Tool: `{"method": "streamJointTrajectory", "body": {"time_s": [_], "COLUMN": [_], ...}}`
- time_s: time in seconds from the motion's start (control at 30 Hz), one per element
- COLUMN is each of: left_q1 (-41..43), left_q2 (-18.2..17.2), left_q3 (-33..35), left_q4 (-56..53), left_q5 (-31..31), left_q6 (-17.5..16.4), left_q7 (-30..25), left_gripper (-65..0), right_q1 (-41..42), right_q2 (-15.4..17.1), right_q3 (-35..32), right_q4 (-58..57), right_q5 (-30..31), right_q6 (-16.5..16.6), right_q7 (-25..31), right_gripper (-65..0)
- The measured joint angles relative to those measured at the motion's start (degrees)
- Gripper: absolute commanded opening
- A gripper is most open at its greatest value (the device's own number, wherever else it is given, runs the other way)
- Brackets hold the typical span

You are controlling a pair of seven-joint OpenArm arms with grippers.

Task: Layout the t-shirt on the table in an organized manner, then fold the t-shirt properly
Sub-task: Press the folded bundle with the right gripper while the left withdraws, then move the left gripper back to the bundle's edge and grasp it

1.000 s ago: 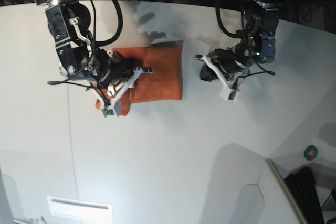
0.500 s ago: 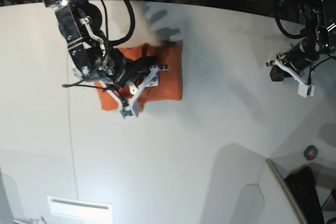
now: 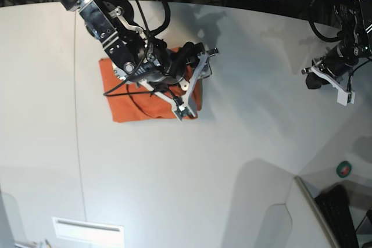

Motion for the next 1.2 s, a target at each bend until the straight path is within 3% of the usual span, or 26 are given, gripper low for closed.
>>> {"method": "streamJointTrajectory", "body": {"time_s": [0.03,0.1,0.13,0.2,0.3,0.43,0.6,0.7,0.83,1.0,1.1,1.2], "left_q1": [-0.1,-0.1,-0.1,-0.1,-0.1,-0.3,-0.3,-0.3,-0.4,-0.4,-0.1,1.3], "left_q2": [0.0,0.0,0.0,0.0,0.0,0.0,0.2,0.3,0.4,0.0,0.7,0.7], "left_q3": [-0.1,-0.3,-0.3,-0.3,-0.1,0.1,0.2,0.3,0.5,7.0,11.2,15.5], "left_q4": [0.0,0.0,0.0,0.0,0.0,0.0,0.0,0.0,0.0,0.2,2.0,9.7], "left_q5": [0.1,0.0,0.1,0.0,-0.1,0.0,0.1,0.0,0.1,0.0,0.1,0.2], "left_q6": [0.0,0.0,0.0,0.0,0.0,0.0,0.0,0.0,0.0,0.2,0.4,0.6], "left_q7": [0.0,0.0,0.0,0.0,0.0,0.0,0.0,0.0,0.0,-0.2,0.2,0.2], "left_gripper": [-65.0,-65.0,-65.0,-65.0,-65.0,-65.0,-65.0,-65.0,-65.0,-65.0,-65.0,-65.0], "right_q1": [0.2,0.3,0.4,2.3,5.4,7.4,7.5,7.5,7.6,8.0,9.0,9.0], "right_q2": [0.8,1.4,1.6,2.1,1.3,1.0,-2.0,-2.0,-1.4,-2.6,-1.2,3.8], "right_q3": [0.6,3.8,5.2,5.8,3.9,-1.6,-5.4,-6.3,-6.3,-6.4,-6.4,-5.0], "right_q4": [1.2,1.8,1.1,-1.6,-8.0,-15.3,-20.2,-19.7,-15.2,-18.9,-18.1,-5.9], "right_q5": [0.3,0.0,-0.5,-0.7,-0.3,-0.1,0.0,0.1,-0.2,0.2,0.0,0.4], "right_q6": [0.0,-3.9,-5.0,-5.6,-5.3,-5.6,-5.6,-5.6,-8.9,-8.8,-9.0,-9.4], "right_q7": [0.4,0.4,0.4,1.4,7.4,8.5,11.3,11.3,11.0,10.3,8.7,7.4], "right_gripper": [-44.6,-60.6,-65.0,-65.0,-65.0,-65.0,-65.0,-65.0,-65.0,-65.0,-65.0,-65.0]}}
